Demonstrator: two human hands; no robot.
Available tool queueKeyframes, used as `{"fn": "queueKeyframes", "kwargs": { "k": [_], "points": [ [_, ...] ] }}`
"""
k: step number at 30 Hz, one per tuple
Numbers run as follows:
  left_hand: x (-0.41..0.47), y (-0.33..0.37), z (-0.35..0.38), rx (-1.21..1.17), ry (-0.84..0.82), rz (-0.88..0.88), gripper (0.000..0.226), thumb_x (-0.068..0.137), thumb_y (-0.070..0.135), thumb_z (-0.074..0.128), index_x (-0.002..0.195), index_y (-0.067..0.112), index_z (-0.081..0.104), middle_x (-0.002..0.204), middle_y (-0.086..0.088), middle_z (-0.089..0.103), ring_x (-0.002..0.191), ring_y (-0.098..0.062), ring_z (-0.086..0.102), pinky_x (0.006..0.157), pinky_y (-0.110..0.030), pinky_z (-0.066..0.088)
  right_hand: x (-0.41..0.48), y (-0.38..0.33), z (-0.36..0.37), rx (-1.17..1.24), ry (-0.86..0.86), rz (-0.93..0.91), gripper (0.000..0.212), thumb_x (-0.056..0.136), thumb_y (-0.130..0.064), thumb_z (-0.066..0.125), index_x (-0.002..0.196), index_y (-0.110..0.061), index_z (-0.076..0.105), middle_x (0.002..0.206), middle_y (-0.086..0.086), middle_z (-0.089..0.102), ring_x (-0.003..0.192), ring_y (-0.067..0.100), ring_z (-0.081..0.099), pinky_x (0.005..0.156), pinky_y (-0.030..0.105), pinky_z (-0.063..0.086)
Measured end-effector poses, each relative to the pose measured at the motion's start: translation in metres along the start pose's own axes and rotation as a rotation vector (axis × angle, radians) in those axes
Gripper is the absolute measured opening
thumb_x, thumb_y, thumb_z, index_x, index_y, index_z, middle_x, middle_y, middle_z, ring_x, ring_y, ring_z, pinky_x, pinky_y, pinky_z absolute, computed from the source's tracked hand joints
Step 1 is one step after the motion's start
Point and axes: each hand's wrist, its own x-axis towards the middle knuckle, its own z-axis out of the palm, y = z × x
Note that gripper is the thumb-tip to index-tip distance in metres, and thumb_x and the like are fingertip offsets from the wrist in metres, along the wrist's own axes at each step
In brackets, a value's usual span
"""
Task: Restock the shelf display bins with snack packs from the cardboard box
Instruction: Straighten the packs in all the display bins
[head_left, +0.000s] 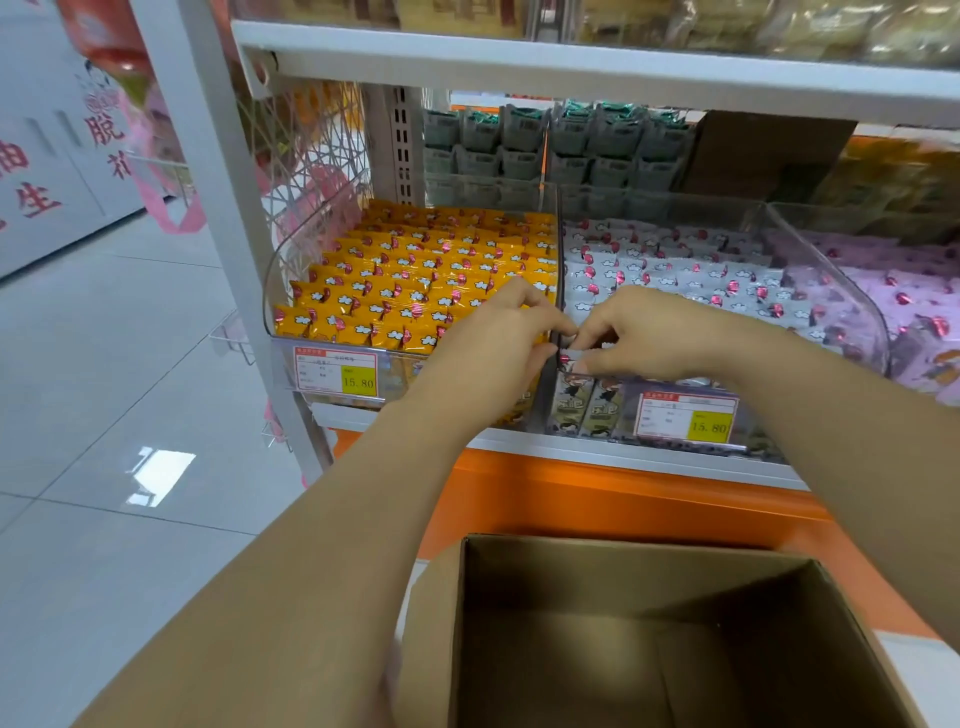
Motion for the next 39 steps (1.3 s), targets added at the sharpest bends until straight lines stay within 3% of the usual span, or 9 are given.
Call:
{"fn": "queueKeyframes", "kwargs": {
  "k": [4, 7, 9, 12, 16, 23, 27, 32, 39],
  "points": [
    [0.001, -0.001, 0.001, -0.025, 0.018, 0.007, 0.029, 0.094, 0.017, 0.057, 0.122, 0.022, 0.063, 0.128, 0.000, 0.047, 0.110, -0.020, 0.052, 0.088, -0.035, 0.047, 0.012, 0.002, 0.009, -0.079, 0.139, 0.033, 0.008, 0.086, -0.022, 0.069, 0.089, -0.015, 0.071, 0.082, 0.005, 0.068, 0.078, 0.022, 0.061, 0.073, 0.034, 0.051],
    [0.001, -0.002, 0.002, -0.023, 0.011, 0.011, 0.029, 0.094, 0.017, 0.057, 0.122, 0.023, 0.063, 0.128, 0.000, 0.047, 0.112, -0.019, 0.051, 0.090, -0.037, 0.047, 0.005, 0.008, 0.000, -0.021, 0.084, -0.015, 0.010, 0.086, -0.024, 0.068, 0.085, -0.014, 0.070, 0.078, 0.001, 0.067, 0.069, 0.012, 0.058, 0.060, 0.019, 0.044],
    [0.001, -0.003, 0.001, -0.035, 0.006, 0.008, 0.028, 0.095, 0.017, 0.057, 0.121, 0.024, 0.064, 0.128, 0.000, 0.047, 0.110, -0.018, 0.051, 0.089, -0.035, 0.047, 0.002, 0.013, -0.007, 0.065, 0.151, -0.040, 0.022, 0.085, -0.032, 0.067, 0.103, -0.019, 0.071, 0.098, -0.001, 0.069, 0.085, 0.008, 0.061, 0.073, 0.016, 0.048],
    [0.004, -0.002, 0.001, -0.065, 0.022, 0.003, 0.025, 0.095, 0.017, 0.056, 0.117, 0.023, 0.066, 0.125, 0.001, 0.049, 0.102, -0.015, 0.053, 0.086, -0.032, 0.048, 0.007, 0.024, 0.000, -0.135, 0.188, -0.010, 0.072, 0.083, -0.053, 0.061, 0.145, -0.028, 0.036, 0.152, 0.003, 0.033, 0.139, 0.024, 0.030, 0.111, 0.047, 0.029],
    [0.006, -0.004, 0.002, -0.086, 0.039, 0.010, 0.024, 0.094, 0.017, 0.057, 0.115, 0.021, 0.067, 0.123, 0.000, 0.050, 0.092, -0.009, 0.046, 0.085, -0.030, 0.046, 0.020, 0.035, 0.014, -0.237, 0.033, 0.060, 0.094, 0.077, -0.075, 0.034, 0.152, -0.031, -0.001, 0.161, 0.001, -0.005, 0.148, 0.022, -0.001, 0.119, 0.048, 0.005],
    [0.005, -0.002, 0.003, -0.091, 0.062, 0.008, 0.022, 0.094, 0.015, 0.056, 0.111, 0.021, 0.069, 0.119, 0.000, 0.051, 0.094, -0.012, 0.051, 0.081, -0.027, 0.045, 0.015, 0.032, 0.000, -0.281, -0.159, 0.014, 0.077, 0.087, -0.065, 0.038, 0.151, -0.032, 0.011, 0.161, 0.000, 0.001, 0.147, 0.019, 0.004, 0.119, 0.043, 0.006],
    [0.005, -0.001, 0.004, -0.077, 0.085, 0.012, 0.020, 0.094, 0.015, 0.056, 0.107, 0.022, 0.069, 0.120, 0.001, 0.050, 0.097, -0.019, 0.055, 0.078, -0.037, 0.049, -0.001, 0.023, -0.023, -0.051, -0.083, 0.039, 0.080, 0.080, -0.070, 0.038, 0.148, -0.029, 0.028, 0.154, -0.004, 0.029, 0.130, 0.015, 0.038, 0.108, 0.033, 0.030],
    [0.009, 0.003, 0.009, -0.038, 0.180, 0.013, 0.017, 0.092, 0.010, 0.055, 0.092, 0.018, 0.070, 0.121, 0.000, 0.049, 0.080, -0.014, 0.051, 0.064, -0.028, 0.039, -0.009, 0.038, -0.002, -0.306, -0.093, 0.241, 0.086, 0.076, -0.080, 0.022, 0.149, -0.042, -0.004, 0.160, -0.004, -0.010, 0.147, 0.025, -0.005, 0.113, 0.062, 0.004],
    [0.006, 0.015, 0.010, 0.112, 0.227, -0.058, 0.016, 0.090, 0.012, 0.060, 0.097, 0.018, 0.073, 0.125, -0.005, 0.054, 0.114, -0.029, 0.050, 0.092, -0.043, 0.038, 0.003, 0.046, 0.017, -0.164, 0.194, 0.258, 0.072, 0.092, -0.065, 0.030, 0.152, -0.033, 0.005, 0.160, -0.002, 0.008, 0.147, 0.022, 0.006, 0.115, 0.060, 0.001]
  ]
}}
